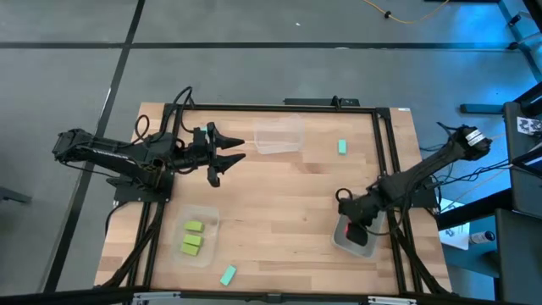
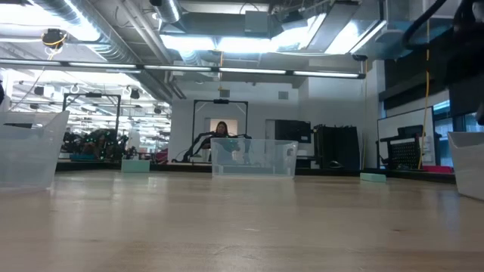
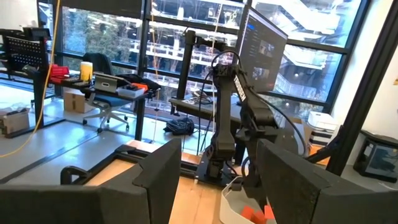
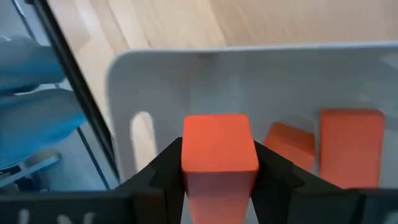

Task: Sort & place blocks by color
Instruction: Put the orange block into the gray bin

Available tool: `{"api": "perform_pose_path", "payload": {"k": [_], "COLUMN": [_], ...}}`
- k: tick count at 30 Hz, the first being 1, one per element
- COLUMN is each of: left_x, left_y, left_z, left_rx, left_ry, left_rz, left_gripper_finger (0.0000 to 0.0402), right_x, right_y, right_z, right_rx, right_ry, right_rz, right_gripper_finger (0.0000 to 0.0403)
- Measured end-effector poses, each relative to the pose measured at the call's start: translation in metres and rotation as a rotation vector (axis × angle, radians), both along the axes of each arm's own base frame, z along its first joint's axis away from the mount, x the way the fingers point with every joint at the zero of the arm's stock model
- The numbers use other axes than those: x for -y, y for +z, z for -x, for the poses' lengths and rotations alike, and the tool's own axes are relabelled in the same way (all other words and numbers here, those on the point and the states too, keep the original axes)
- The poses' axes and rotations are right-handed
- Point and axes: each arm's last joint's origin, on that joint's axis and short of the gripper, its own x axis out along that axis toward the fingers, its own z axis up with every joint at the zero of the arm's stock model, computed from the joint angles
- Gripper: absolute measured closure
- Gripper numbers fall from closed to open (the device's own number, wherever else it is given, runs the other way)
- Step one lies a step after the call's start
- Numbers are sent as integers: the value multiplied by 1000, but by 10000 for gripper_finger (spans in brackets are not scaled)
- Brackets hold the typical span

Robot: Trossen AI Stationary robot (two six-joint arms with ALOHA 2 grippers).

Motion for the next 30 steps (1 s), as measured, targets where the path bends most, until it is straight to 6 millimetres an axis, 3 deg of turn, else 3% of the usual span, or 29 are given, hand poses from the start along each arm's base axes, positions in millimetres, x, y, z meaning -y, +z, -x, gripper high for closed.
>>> {"api": "perform_pose_path", "payload": {"k": [14, 25, 30], "left_x": [0, 0, 0], "left_y": [0, 0, 0], "left_z": [0, 0, 0], "left_rx": [2, 3, 4], "left_ry": [-1, -1, -1], "left_rz": [-1, -1, 0], "left_gripper_finger": [200, 200, 200], "right_x": [-2, -2, -2], "right_y": [-25, -28, -28], "right_z": [-5, -5, -5], "right_rx": [-103, -114, -113], "right_ry": [-5, -7, -4], "right_rz": [70, 95, 96], "right_gripper_finger": [267, 267, 213]}}
